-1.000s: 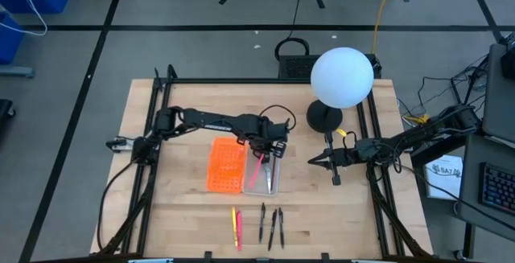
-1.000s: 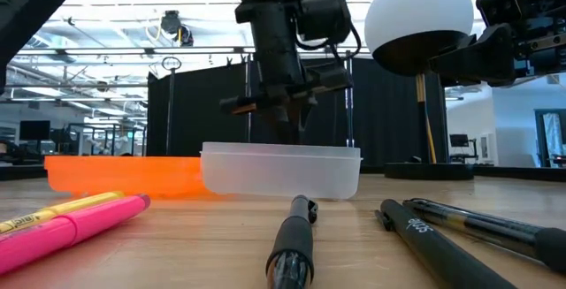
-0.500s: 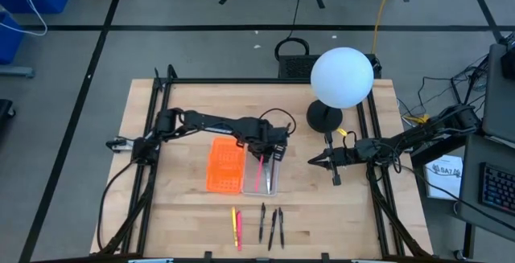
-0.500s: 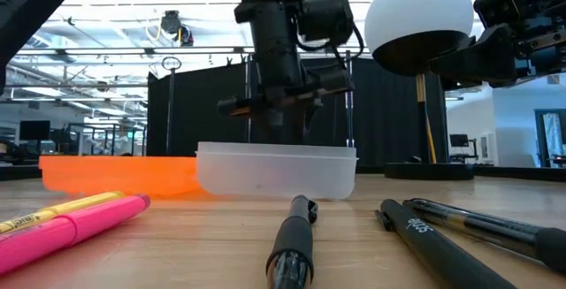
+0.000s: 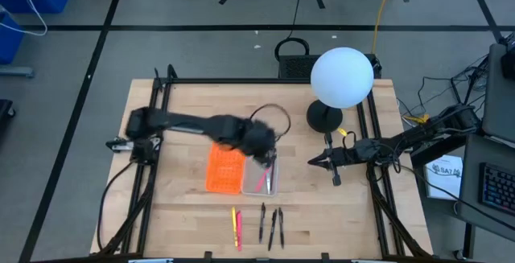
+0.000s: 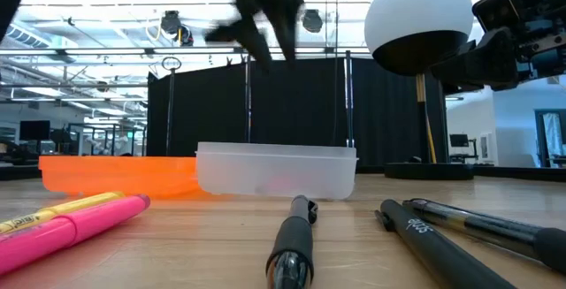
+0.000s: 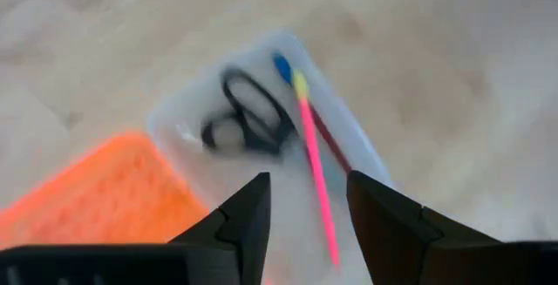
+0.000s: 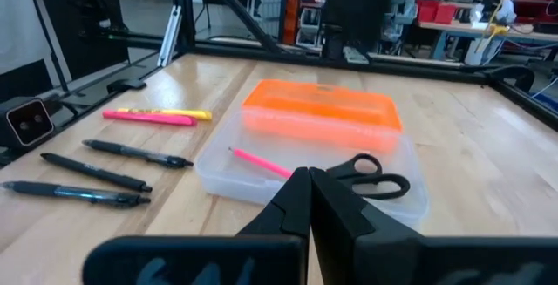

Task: Pick & place school supplies into a supply box
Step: Put the right black pen into the supply box

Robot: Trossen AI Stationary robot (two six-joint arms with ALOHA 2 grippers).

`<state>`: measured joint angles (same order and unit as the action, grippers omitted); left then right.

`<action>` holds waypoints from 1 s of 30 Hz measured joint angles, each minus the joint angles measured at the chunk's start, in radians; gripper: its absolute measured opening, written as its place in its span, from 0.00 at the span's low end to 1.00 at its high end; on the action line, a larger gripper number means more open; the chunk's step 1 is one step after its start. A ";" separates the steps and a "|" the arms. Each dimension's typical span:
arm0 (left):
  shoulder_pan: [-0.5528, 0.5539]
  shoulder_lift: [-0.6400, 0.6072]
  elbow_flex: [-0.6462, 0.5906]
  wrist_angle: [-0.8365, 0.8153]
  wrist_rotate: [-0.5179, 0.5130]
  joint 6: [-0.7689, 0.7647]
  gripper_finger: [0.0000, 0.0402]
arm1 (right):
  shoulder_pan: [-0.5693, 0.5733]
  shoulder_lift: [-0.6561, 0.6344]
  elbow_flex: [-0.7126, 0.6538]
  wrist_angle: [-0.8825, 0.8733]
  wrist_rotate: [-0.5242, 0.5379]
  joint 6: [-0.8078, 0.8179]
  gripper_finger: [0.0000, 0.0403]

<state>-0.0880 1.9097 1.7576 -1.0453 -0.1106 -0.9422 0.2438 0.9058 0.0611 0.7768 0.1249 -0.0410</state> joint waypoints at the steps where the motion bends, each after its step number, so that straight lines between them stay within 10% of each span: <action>1: -0.034 -0.026 0.000 -0.021 -0.010 -0.004 0.37 | 0.000 0.000 0.000 -0.005 0.000 0.000 0.00; 13: -0.527 -0.121 -0.001 -0.120 -0.522 -0.367 0.02 | 0.000 0.001 0.000 -0.026 -0.002 0.006 0.00; 25: -0.559 -0.221 0.000 0.026 -0.629 0.266 0.01 | 0.000 0.001 0.000 -0.001 -0.026 0.060 0.00; 30: -0.429 -0.276 -0.026 0.235 -0.452 0.775 0.01 | 0.000 0.001 0.000 0.001 -0.026 0.061 0.00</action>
<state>-0.5167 1.6336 1.7317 -0.8102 -0.5629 -0.1672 0.2440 0.9064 0.0610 0.7780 0.0987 0.0204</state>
